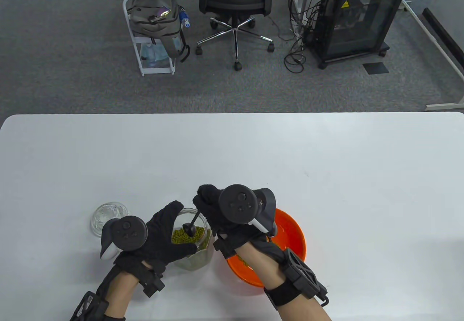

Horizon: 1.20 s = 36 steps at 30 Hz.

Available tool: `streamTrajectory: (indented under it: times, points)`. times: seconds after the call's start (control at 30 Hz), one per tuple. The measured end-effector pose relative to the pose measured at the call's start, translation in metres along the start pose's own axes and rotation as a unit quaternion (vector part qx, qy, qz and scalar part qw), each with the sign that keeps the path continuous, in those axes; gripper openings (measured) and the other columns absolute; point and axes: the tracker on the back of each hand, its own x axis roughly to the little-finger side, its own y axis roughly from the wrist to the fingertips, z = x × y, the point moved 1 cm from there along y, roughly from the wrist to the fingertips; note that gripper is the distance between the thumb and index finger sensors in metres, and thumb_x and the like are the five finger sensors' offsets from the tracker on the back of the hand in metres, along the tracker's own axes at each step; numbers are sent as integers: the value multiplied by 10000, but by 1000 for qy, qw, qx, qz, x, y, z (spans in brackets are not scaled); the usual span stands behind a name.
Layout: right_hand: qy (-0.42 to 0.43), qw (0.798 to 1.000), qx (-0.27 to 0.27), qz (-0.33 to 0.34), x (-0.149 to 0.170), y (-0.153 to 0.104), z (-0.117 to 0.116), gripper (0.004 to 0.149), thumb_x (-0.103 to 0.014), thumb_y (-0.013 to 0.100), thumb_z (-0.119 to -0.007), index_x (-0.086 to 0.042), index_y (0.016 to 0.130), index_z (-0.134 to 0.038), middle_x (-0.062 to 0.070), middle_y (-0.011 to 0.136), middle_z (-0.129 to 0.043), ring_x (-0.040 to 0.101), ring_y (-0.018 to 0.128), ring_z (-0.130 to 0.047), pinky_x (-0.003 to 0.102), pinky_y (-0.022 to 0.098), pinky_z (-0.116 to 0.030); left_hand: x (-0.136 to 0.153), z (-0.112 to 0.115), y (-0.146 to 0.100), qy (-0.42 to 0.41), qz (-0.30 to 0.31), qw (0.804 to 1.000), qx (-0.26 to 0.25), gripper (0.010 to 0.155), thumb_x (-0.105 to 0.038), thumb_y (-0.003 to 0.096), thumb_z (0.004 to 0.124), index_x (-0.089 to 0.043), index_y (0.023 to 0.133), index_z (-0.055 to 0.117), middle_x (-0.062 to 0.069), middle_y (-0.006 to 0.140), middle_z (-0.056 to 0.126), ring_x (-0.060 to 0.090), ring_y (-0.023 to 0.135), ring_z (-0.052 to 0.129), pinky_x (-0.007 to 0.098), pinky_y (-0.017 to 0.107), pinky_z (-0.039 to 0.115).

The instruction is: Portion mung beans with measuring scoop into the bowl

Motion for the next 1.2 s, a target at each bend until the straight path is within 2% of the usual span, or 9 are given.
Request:
streamTrajectory:
  times: [0.1,0.27,0.37,0.57,0.7,0.97,1.2]
  points:
    - [-1,1000,-16,-5,4,0,-9,419,-377,432,-930,-71,715,-976,86,392,-1154,176,150,-1140,330,157,-960,0,0,0,0,0,1000,0,1201,-834,415,828,-28,1104,264,286,1165,386,600,1042,542,759,724,491]
    - [93,992,-49,-70,29,3,-23,420,-371,437,-921,-68,724,-968,99,393,-1149,180,155,-1138,329,158,-961,0,0,0,0,1,1000,0,1203,-838,414,825,-29,1105,263,284,1167,385,600,1042,542,759,724,491]
    - [154,979,-69,-117,49,1,-31,424,-375,442,-908,-70,732,-958,92,397,-1147,175,159,-1138,323,160,-962,0,0,0,0,1,1000,0,1202,-837,416,825,-29,1106,262,285,1166,385,599,1042,543,759,723,491]
    - [272,937,-101,-192,78,-7,-40,422,-365,453,-886,-63,741,-951,109,398,-1143,181,154,-1135,325,157,-963,0,0,0,2,1,1000,1,1202,-839,415,822,-30,1105,262,285,1165,387,598,1041,544,758,723,492]
    - [308,919,-115,-219,88,-11,-43,425,-362,459,-869,-61,751,-940,111,408,-1138,184,162,-1133,326,166,-961,0,-1,0,2,0,1000,1,1202,-839,415,822,-30,1106,263,285,1166,389,599,1041,545,759,723,491]
    - [347,895,-134,-248,101,-18,-41,424,-360,468,-845,-65,759,-933,101,413,-1137,174,162,-1135,322,164,-966,0,-1,0,2,0,1000,1,1202,-838,415,823,-29,1106,263,284,1166,387,599,1041,545,759,724,491]
    - [370,878,-109,-282,109,-26,-35,428,-346,473,-837,-34,752,-927,104,396,-1141,173,145,-1137,325,147,-967,0,-1,0,2,0,1000,1,1200,-839,416,822,-31,1106,264,284,1167,387,597,1041,546,759,723,491]
